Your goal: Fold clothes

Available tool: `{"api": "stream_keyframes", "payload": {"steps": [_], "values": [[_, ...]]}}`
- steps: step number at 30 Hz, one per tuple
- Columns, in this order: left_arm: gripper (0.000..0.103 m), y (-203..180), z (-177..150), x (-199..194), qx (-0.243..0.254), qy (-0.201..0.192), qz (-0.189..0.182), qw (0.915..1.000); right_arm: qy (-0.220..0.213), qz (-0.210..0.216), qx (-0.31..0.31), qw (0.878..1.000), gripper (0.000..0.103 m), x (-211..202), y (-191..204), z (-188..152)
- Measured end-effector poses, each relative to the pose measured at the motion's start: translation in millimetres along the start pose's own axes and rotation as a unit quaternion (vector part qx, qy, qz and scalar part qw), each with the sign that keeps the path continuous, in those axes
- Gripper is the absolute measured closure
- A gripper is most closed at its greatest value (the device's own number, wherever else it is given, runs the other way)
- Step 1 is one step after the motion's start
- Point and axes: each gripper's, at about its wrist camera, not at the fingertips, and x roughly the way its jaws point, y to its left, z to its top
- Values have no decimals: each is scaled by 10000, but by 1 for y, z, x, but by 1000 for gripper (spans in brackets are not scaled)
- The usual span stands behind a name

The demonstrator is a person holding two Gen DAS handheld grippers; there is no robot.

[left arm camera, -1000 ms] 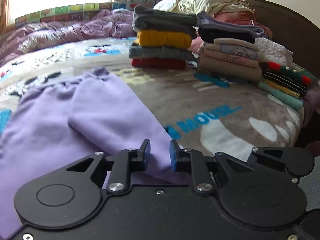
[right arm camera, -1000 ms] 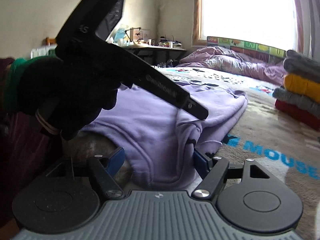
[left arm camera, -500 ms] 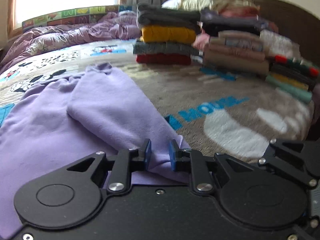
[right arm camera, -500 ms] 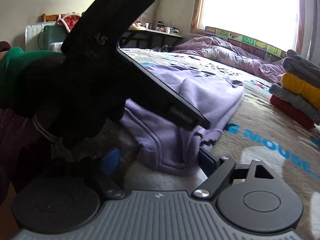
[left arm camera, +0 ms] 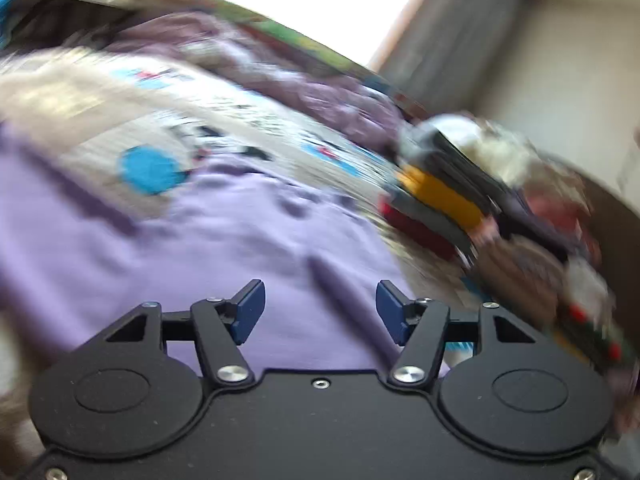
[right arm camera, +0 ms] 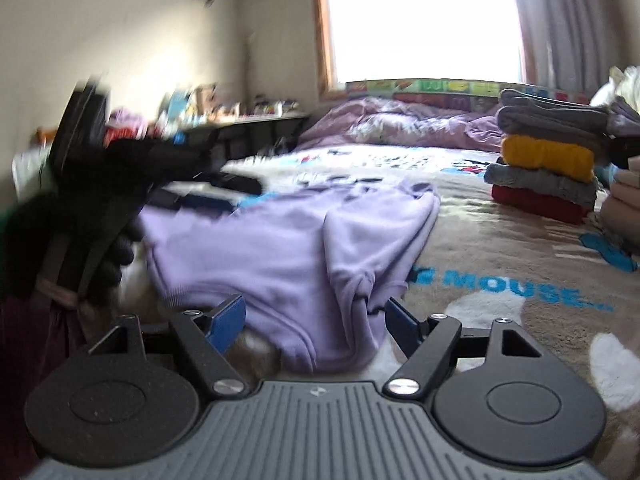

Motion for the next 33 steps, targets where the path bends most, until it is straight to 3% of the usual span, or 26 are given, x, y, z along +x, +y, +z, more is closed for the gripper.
{"api": "stream_keyframes", "payload": {"steps": [6,10,13,16,20,23,26,27,29,30,33], "values": [[42,65,19,-42,-1119,-639,605,9898,22,270,438,9987,26,21,-1,4],[42,106,26,-67,-1709,-1030,1185,9727,14,483,649,9967,26,30,4,6],[44,136,25,-77,-2111,-1076,1509,9597,21,632,855,9943,26,39,5,7],[44,156,25,-77,-2441,-1077,1504,9519,-6,724,1075,9916,25,48,2,9],[44,173,30,-63,-2523,-1021,1532,9500,-231,644,1470,9868,24,48,-14,12],[45,181,36,-54,-2548,-1103,1525,9485,-422,506,2146,9745,22,44,-42,8],[58,184,44,-47,-2608,-1195,1436,9472,-570,355,2925,9539,21,40,-74,-3],[70,184,46,-45,-2617,-1212,1408,9471,-623,314,3185,9454,21,39,-85,-8],[85,181,49,-41,-2602,-1270,1352,9476,-697,212,3493,9342,21,36,-98,-14],[93,178,51,-40,-2556,-1307,1319,9488,-732,160,3639,9284,21,35,-105,-17],[100,153,59,-38,-2091,-1426,1143,9607,-798,32,3889,9178,21,36,-118,-26]]}}
